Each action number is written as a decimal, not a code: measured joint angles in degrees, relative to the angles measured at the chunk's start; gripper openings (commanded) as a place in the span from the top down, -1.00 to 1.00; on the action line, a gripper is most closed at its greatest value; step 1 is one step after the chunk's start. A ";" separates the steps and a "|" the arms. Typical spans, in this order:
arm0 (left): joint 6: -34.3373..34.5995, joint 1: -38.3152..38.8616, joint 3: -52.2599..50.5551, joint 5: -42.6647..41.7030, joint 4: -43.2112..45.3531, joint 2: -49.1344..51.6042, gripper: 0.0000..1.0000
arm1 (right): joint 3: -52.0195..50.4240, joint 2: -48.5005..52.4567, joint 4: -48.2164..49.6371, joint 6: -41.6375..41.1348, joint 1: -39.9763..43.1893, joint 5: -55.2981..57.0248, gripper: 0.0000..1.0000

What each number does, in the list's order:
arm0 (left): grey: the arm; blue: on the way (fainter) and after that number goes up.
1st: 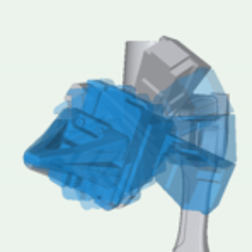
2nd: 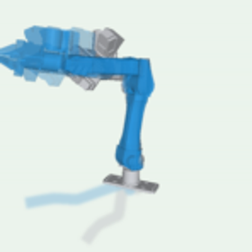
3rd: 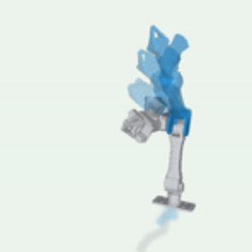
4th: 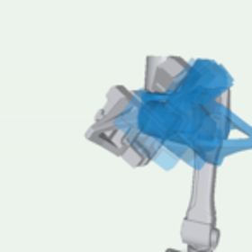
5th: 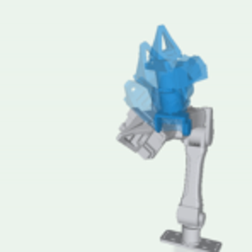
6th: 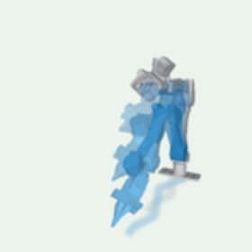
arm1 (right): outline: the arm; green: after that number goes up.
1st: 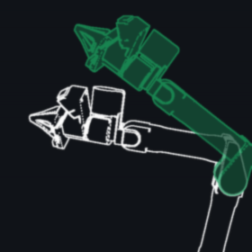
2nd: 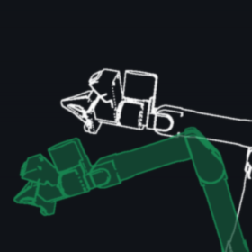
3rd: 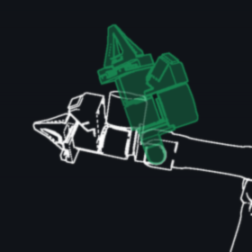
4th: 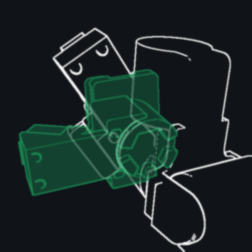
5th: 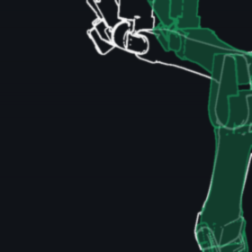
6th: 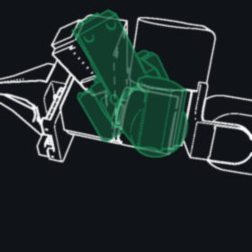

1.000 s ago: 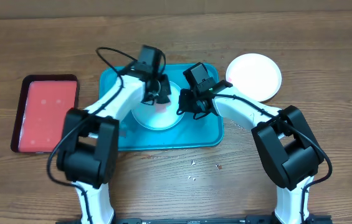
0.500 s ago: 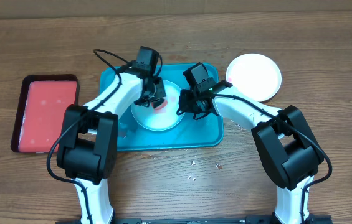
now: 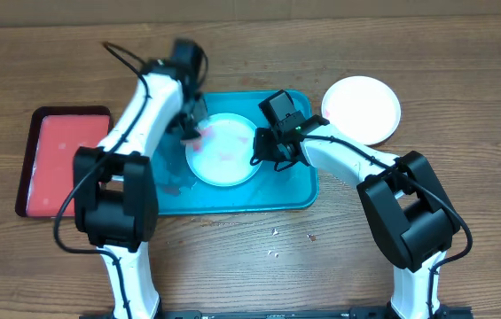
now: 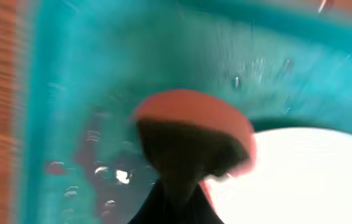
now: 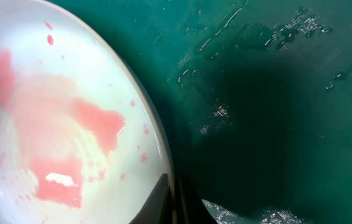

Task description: Clean dirty plates on tray and stack at the side

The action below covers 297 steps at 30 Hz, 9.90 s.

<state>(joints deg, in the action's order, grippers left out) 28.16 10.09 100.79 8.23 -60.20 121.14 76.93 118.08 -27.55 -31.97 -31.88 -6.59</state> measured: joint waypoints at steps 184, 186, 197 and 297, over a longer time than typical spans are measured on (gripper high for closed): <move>4.79 -37.62 6.19 -5.03 -8.22 -11.85 -1.00 | -6.43 -47.01 -41.64 17.92 32.48 -5.01 -1.00; 4.79 -37.62 6.19 -5.05 -8.22 -11.85 -1.00 | -8.96 -48.00 -38.27 18.01 32.48 -5.01 -1.00; 4.79 -37.62 6.19 -5.03 -8.37 -11.85 -1.00 | -39.98 -78.47 -2.71 18.10 32.48 -6.03 -1.00; -5.70 -25.66 -3.91 -7.15 -6.75 -31.26 -1.00 | -75.87 -117.24 22.40 24.52 32.48 6.01 -1.00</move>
<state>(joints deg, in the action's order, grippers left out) 22.46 -15.57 96.88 1.08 -66.96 89.89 1.06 0.84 -5.15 -7.44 0.60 -0.58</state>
